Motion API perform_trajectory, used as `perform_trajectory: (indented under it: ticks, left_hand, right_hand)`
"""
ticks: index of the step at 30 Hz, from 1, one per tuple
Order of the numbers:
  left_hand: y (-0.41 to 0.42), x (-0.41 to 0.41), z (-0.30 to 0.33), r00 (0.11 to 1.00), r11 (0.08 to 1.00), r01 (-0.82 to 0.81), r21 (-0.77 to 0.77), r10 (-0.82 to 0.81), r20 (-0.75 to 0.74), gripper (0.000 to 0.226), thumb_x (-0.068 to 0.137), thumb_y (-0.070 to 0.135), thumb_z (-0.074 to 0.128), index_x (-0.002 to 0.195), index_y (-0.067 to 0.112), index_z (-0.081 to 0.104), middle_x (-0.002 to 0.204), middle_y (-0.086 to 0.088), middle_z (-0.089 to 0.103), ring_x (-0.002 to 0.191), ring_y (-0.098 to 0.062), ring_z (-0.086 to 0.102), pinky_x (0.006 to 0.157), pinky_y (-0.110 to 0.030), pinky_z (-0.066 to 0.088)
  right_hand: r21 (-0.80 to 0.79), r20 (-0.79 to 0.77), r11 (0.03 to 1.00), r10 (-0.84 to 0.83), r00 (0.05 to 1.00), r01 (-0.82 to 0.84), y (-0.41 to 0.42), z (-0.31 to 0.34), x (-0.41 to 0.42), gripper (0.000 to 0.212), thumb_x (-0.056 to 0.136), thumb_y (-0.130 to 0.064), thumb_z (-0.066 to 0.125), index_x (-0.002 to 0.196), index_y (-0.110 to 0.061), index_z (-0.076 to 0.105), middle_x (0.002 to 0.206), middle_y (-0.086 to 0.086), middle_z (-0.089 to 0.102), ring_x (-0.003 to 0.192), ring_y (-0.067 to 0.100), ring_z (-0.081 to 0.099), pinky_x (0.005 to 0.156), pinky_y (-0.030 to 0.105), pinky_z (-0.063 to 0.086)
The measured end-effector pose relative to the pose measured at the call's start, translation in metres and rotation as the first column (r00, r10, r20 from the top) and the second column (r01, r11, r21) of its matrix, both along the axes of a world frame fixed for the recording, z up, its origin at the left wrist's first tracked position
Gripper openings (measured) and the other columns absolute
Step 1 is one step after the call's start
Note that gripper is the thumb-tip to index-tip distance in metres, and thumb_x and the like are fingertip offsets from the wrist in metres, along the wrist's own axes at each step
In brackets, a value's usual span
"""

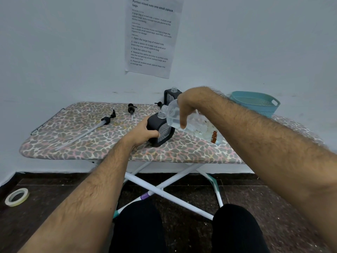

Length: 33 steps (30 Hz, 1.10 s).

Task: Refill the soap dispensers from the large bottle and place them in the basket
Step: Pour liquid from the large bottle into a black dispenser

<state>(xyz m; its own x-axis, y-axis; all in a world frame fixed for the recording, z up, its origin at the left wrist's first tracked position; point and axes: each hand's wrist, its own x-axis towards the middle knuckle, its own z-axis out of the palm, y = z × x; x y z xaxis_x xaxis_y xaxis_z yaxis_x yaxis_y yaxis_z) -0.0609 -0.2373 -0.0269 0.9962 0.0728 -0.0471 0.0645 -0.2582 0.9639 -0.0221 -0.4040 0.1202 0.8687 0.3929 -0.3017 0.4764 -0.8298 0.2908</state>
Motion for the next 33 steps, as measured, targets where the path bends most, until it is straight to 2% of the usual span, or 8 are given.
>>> perform_trajectory:
  ticks: [4, 8, 12, 17, 23, 28, 33]
  left_hand:
    - [-0.0001, -0.0006, 0.0004, 1.0, 1.0, 0.001, -0.009, -0.001, 0.005, 0.065, 0.074, 0.003, 0.068, 0.132, 0.019, 0.044, 0.118, -0.008, 0.062, 0.109, -0.026, 0.061, 0.094, -0.043, 0.053]
    - [0.0008, 0.0006, -0.0009, 1.0, 1.0, -0.004, -0.002, 0.004, 0.0, 0.061, 0.081, -0.003, 0.066, 0.132, 0.02, 0.043, 0.118, -0.007, 0.061, 0.11, -0.027, 0.061, 0.097, -0.048, 0.051]
    - [0.0002, -0.0008, 0.0001, 1.0, 1.0, -0.008, -0.001, 0.008, -0.001, 0.065, 0.071, 0.007, 0.07, 0.129, 0.022, 0.044, 0.117, -0.007, 0.061, 0.11, -0.026, 0.061, 0.098, -0.048, 0.05]
    - [0.0006, 0.0018, -0.0011, 1.0, 1.0, -0.007, 0.014, 0.007, 0.004, 0.058, 0.082, -0.004, 0.065, 0.13, 0.021, 0.043, 0.117, -0.005, 0.061, 0.111, -0.025, 0.06, 0.098, -0.046, 0.05]
    - [0.0014, 0.0019, -0.0015, 1.0, 1.0, -0.008, 0.024, 0.008, 0.002, 0.063, 0.08, -0.001, 0.067, 0.133, 0.02, 0.042, 0.118, -0.004, 0.061, 0.111, -0.024, 0.06, 0.098, -0.047, 0.05]
    - [0.0003, 0.0025, -0.0016, 1.0, 1.0, -0.016, 0.017, 0.016, -0.003, 0.062, 0.082, -0.006, 0.064, 0.134, 0.018, 0.041, 0.117, -0.005, 0.061, 0.111, -0.025, 0.06, 0.098, -0.046, 0.05]
    - [0.0012, 0.0025, -0.0022, 1.0, 1.0, -0.011, 0.018, 0.011, -0.003, 0.061, 0.082, -0.006, 0.064, 0.133, 0.019, 0.042, 0.117, -0.005, 0.061, 0.11, -0.024, 0.06, 0.099, -0.047, 0.05]
  right_hand:
    - [-0.002, -0.008, 1.0, 0.006, 1.0, -0.006, 0.0002, -0.0002, 0.0005, 0.083, 0.075, -0.044, 0.081, 0.142, -0.013, 0.046, 0.137, 0.009, 0.056, 0.089, 0.025, 0.056, 0.096, 0.044, 0.051]
    - [0.0, -0.012, 1.0, 0.004, 1.0, -0.004, 0.0008, -0.0003, 0.0014, 0.083, 0.074, -0.045, 0.082, 0.142, -0.013, 0.046, 0.136, 0.009, 0.057, 0.088, 0.025, 0.057, 0.095, 0.043, 0.051]
    - [-0.003, -0.011, 1.0, 0.006, 1.0, -0.006, 0.0011, 0.0008, -0.0003, 0.081, 0.076, -0.044, 0.081, 0.142, -0.012, 0.047, 0.136, 0.01, 0.057, 0.088, 0.025, 0.055, 0.094, 0.042, 0.05]
    - [-0.002, -0.012, 1.0, 0.001, 1.0, -0.001, 0.0004, 0.0012, -0.0016, 0.08, 0.075, -0.045, 0.081, 0.141, -0.011, 0.048, 0.136, 0.009, 0.057, 0.087, 0.025, 0.056, 0.092, 0.042, 0.05]
    - [-0.003, 0.002, 1.0, 0.011, 1.0, -0.011, 0.0001, 0.0016, -0.002, 0.079, 0.075, -0.046, 0.081, 0.139, -0.012, 0.05, 0.135, 0.009, 0.057, 0.086, 0.024, 0.055, 0.09, 0.041, 0.049]
    - [0.002, 0.005, 1.0, 0.005, 1.0, -0.005, 0.0003, 0.0006, -0.0011, 0.079, 0.074, -0.046, 0.081, 0.139, -0.011, 0.05, 0.135, 0.009, 0.058, 0.085, 0.024, 0.056, 0.087, 0.04, 0.049]
    - [0.012, 0.003, 1.0, 0.004, 1.0, -0.004, -0.0006, 0.0009, -0.0021, 0.079, 0.075, -0.045, 0.081, 0.139, -0.011, 0.05, 0.136, 0.009, 0.057, 0.088, 0.024, 0.055, 0.091, 0.041, 0.049]
